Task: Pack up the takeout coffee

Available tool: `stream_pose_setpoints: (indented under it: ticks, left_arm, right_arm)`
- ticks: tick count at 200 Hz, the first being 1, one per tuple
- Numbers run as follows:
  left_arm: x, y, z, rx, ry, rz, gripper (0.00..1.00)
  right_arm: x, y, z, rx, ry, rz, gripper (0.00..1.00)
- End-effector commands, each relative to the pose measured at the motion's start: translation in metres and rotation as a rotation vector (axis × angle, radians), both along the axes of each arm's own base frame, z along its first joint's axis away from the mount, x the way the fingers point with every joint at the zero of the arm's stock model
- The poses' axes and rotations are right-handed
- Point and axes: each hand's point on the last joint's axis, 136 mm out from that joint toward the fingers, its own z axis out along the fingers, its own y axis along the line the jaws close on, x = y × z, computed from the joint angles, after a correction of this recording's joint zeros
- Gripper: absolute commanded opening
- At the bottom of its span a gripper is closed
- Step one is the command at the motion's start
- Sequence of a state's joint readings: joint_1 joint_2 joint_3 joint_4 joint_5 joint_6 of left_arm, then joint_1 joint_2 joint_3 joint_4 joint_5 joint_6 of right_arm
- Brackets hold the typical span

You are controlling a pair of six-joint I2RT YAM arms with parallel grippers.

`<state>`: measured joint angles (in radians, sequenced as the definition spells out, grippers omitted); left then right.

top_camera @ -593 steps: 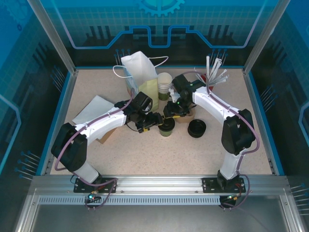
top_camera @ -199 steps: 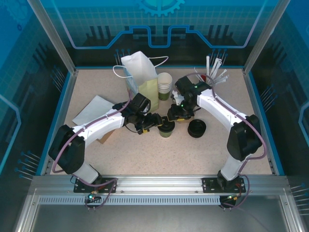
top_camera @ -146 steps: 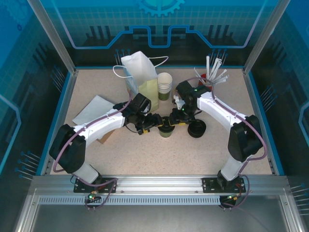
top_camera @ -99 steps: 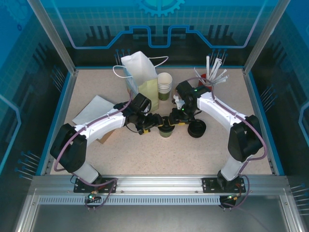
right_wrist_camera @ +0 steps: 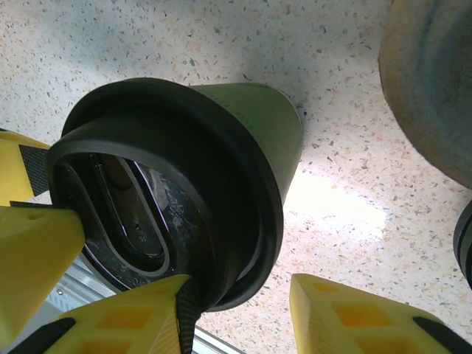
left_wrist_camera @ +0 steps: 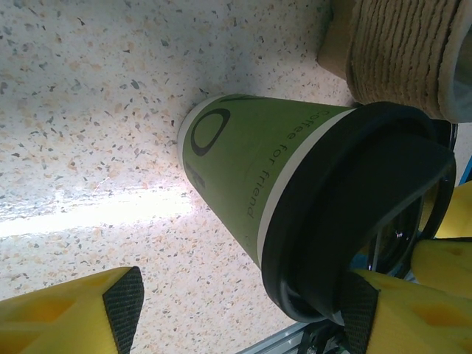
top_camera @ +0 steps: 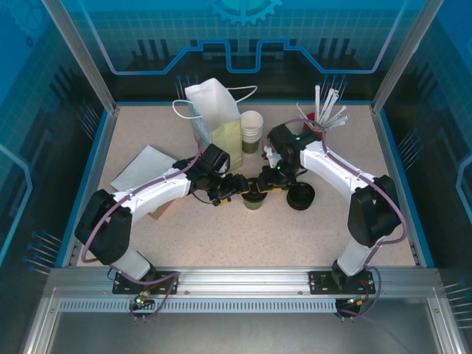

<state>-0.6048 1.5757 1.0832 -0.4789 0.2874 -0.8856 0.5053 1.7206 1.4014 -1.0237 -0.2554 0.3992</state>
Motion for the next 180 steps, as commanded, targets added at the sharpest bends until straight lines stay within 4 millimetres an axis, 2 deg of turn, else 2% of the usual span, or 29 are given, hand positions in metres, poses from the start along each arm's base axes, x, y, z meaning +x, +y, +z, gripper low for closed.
stream_pose_setpoints:
  ticks: [1,62,121,149,180]
  left_arm:
    - [-0.029,0.026,-0.038,0.127,0.137,0.013,0.73]
    - [-0.032,0.031,-0.047,0.156,0.159,0.022,0.71]
    - [-0.032,0.031,-0.051,0.160,0.166,0.025,0.71]
    - [-0.030,0.029,-0.050,0.152,0.161,0.024,0.70]
    - [-0.022,0.020,-0.038,0.110,0.134,0.022,0.71]
  right_arm:
    - [-0.036,-0.024,-0.040,-0.169,0.154,0.031,0.39]
    - [-0.045,-0.033,-0.052,-0.222,0.192,0.036,0.38]
    - [-0.041,-0.036,-0.054,-0.251,0.186,0.040,0.38]
    - [-0.035,-0.031,-0.048,-0.232,0.159,0.041,0.37]
    - [-0.016,-0.011,-0.026,-0.122,0.060,0.038,0.38]
